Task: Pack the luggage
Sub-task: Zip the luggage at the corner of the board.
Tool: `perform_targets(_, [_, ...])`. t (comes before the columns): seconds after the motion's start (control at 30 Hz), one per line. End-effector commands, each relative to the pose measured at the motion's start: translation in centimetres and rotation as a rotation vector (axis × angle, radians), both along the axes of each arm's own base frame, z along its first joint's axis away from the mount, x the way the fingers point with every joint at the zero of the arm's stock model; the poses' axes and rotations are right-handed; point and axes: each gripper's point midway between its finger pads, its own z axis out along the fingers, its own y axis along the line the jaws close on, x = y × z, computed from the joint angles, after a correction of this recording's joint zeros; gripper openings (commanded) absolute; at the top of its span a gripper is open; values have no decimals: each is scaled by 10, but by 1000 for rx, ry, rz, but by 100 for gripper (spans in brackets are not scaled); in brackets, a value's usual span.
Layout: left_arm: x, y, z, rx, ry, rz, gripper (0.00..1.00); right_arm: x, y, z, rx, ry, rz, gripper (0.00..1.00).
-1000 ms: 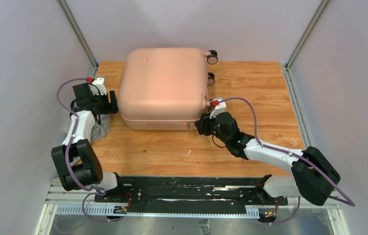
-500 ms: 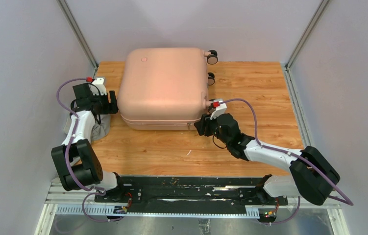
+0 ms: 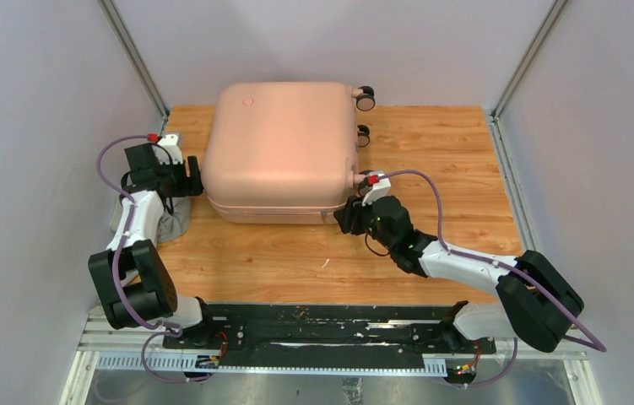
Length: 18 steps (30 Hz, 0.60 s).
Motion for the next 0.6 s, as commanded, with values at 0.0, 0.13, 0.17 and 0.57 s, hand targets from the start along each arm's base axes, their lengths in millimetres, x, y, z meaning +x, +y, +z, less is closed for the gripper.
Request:
perform_targets(0.0, [-9,-36,7,-98,5,-117,73,-7,-13,-35,-88,87,-51,52])
perform_targets(0.13, [-9,-37,9,-100,0,-119,73,-11,-5,-32,-93,50,-14,53])
perform_targets(0.17, [-9,-37,10,-98,-1,-119,73,-10,-3,-29,-86,39,-3,52])
perform_targets(0.57, [-10,-37,14,-97,-5,-120,72,-22,0,-38,-46,74,57,45])
